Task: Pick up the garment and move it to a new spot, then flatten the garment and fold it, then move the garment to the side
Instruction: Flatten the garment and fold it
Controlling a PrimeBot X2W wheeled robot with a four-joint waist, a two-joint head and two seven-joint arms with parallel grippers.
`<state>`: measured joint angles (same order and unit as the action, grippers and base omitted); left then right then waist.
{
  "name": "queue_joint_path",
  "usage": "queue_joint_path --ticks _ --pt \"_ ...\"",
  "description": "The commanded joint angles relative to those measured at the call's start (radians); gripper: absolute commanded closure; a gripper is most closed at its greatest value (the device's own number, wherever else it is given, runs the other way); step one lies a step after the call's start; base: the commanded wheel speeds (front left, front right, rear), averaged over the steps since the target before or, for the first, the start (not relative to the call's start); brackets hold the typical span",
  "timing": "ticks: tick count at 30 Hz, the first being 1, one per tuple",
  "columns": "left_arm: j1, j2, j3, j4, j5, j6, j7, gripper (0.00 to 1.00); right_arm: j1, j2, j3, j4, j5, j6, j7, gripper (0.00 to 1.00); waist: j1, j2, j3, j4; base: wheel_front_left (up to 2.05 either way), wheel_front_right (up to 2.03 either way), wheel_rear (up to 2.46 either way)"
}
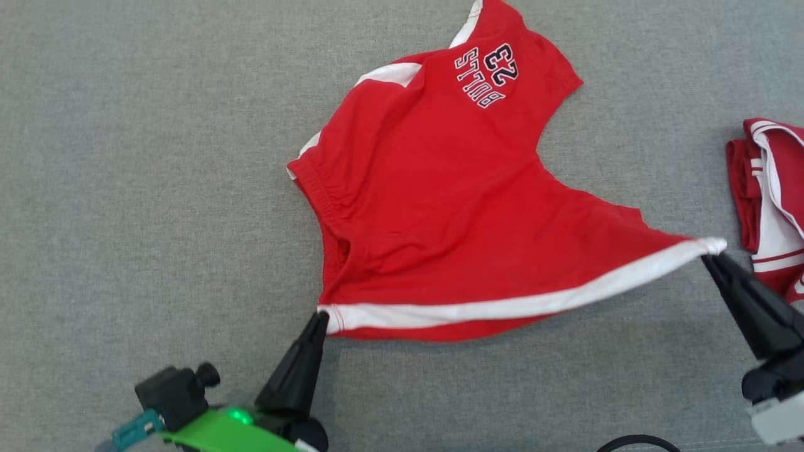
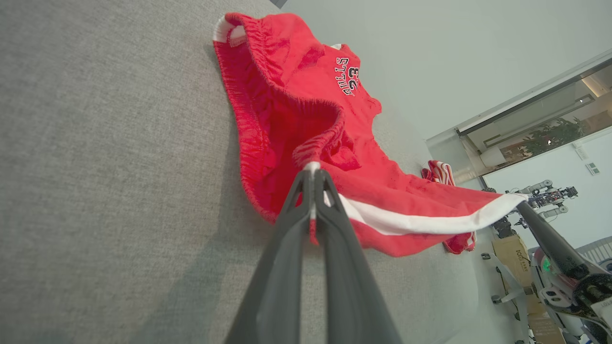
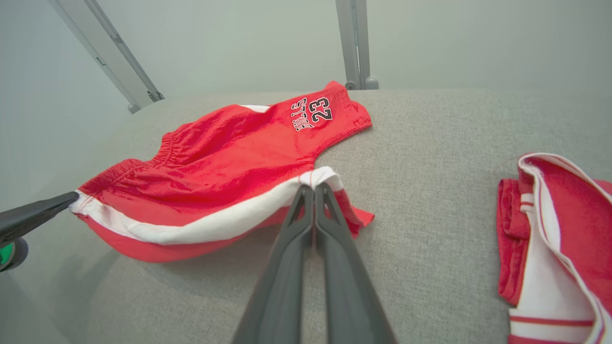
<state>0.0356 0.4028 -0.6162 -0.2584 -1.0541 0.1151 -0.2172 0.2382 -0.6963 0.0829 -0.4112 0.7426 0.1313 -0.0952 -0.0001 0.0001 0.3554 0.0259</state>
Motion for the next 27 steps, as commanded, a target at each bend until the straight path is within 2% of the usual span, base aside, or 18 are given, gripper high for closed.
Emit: queue_joint_path --ticks 1,2,5,10,14,21,27 --pt "-0.082 -0.010 0.018 -0.018 -0.007 0.022 0.033 1.00 -0.106 -0.008 0.015 0.009 0.017 -0.001 0.028 1.00 0.0001 -0.0001 0.034 0.023 0.00 0.00 0.00" --pt "-0.082 -0.010 0.018 -0.018 -0.007 0.022 0.033 1.00 -0.106 -0.008 0.015 0.009 0.017 -0.001 0.028 1.00 0.0001 -0.0001 0.034 0.023 0.00 0.00 0.00" --pt "-0.182 -0.051 0.041 -0.020 -0.040 0.054 0.079 1.00 -0.277 -0.024 0.043 0.071 0.038 -0.001 0.072 1.00 0.0001 -0.0001 0.075 0.048 0.00 0.00 0.00" --pt "-0.363 -0.135 0.091 0.021 -0.107 0.109 0.146 1.00 -0.571 -0.032 0.095 0.252 0.054 -0.001 0.119 1.00 0.0001 -0.0001 0.130 0.108 0.00 0.00 0.00" --pt "-0.495 -0.180 0.108 0.102 -0.107 0.136 0.175 1.00 -0.775 -0.027 0.156 0.400 0.030 -0.001 0.136 1.00 0.0001 -0.0001 0.163 0.155 0.00 0.00 0.00" --pt "-0.652 -0.257 0.107 0.324 -0.128 0.130 0.198 1.00 -1.040 0.020 0.284 0.639 0.006 -0.001 0.149 1.00 0.0001 -0.0001 0.180 0.210 0.00 0.00 0.00" --pt "-0.738 -0.315 0.086 0.489 -0.131 0.103 0.175 1.00 -1.157 0.047 0.361 0.814 -0.007 -0.001 0.129 1.00 0.0001 -0.0001 0.170 0.239 0.00 0.00 0.00"
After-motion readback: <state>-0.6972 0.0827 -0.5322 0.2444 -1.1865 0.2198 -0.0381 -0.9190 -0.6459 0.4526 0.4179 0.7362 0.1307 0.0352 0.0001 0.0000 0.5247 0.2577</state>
